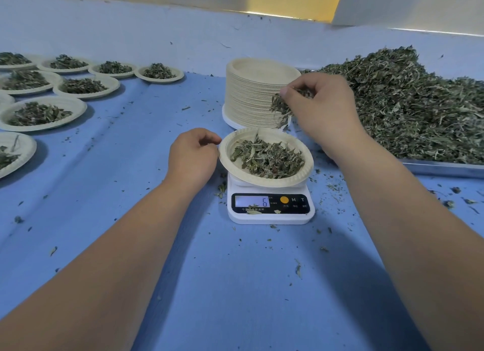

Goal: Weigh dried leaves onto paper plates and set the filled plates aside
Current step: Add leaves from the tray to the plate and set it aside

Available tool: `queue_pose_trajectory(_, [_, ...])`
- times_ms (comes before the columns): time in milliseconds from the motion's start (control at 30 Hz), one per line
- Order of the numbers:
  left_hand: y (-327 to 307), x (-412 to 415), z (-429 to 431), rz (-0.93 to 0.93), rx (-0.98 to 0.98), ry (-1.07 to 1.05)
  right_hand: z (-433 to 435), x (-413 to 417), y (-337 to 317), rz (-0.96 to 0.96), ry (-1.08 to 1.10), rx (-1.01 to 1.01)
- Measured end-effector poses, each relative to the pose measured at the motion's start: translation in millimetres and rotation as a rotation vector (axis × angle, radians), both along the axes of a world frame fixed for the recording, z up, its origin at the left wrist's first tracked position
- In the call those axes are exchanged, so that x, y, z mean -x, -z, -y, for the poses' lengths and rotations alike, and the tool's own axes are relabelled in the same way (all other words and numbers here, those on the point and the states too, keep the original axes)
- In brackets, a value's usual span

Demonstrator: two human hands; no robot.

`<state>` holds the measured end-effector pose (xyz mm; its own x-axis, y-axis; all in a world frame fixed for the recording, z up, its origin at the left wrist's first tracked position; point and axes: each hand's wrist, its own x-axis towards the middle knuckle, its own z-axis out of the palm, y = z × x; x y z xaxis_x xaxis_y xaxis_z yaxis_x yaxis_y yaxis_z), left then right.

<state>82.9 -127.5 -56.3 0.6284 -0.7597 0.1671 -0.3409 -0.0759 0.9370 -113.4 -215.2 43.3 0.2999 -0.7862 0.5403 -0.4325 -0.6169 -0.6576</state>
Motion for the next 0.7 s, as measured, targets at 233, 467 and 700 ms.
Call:
queue_pose_trajectory(233, [0.4, 0.1, -0.2, -0.001, -0.011, 0.004, -6.3, 1.4, 4.2, -0.157, -0.093, -0.029])
queue_pose_trajectory(467, [1.6, -1.9, 1.1, -0.010, -0.007, -0.023, -8.3, -2.6, -2.1, -0.112, -0.085, -0.023])
queue_pose_trajectory(700, [-7.6, 5.8, -4.8, 0.021, 0.127, -0.076, 13.0, 21.5, 8.4, -0.062, 0.095, 0.083])
